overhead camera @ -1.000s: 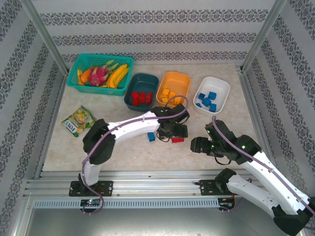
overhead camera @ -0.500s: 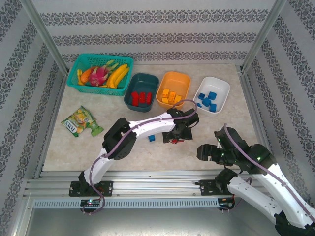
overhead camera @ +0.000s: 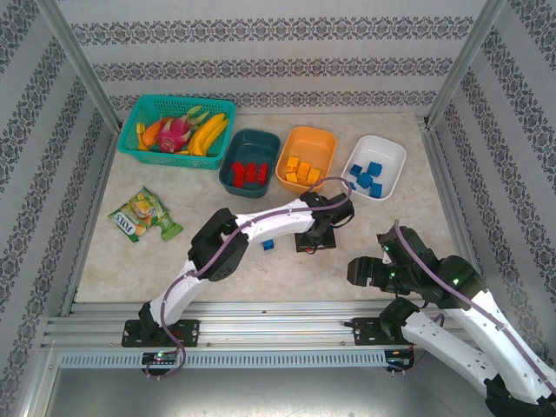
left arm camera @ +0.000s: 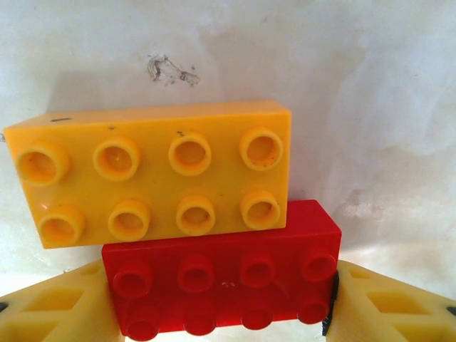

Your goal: Sort the legos into containers by color

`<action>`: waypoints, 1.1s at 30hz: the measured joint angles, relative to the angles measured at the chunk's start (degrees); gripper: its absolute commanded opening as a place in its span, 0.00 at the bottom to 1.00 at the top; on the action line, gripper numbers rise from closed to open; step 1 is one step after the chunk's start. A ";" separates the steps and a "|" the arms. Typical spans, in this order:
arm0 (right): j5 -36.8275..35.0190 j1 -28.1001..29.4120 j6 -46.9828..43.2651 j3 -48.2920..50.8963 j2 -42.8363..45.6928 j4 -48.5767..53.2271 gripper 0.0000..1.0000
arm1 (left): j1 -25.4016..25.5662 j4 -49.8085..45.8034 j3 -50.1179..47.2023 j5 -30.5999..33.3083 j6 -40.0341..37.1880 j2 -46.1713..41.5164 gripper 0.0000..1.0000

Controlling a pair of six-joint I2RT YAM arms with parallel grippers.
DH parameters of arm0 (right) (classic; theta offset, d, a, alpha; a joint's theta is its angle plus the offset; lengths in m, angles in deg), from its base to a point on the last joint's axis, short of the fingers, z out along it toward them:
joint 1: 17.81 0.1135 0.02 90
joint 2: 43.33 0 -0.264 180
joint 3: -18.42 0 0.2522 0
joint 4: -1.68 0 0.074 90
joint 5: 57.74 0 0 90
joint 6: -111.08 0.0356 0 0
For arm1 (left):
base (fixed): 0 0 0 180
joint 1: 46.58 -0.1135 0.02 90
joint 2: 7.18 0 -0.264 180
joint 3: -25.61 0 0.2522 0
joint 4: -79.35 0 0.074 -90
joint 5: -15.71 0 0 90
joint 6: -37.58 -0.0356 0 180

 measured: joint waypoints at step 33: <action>5.35 -1.70 0.20 -8.28 -38.03 -62.23 0.85 | -32.50 3.41 20.61 6.14 -28.13 1.16 0.52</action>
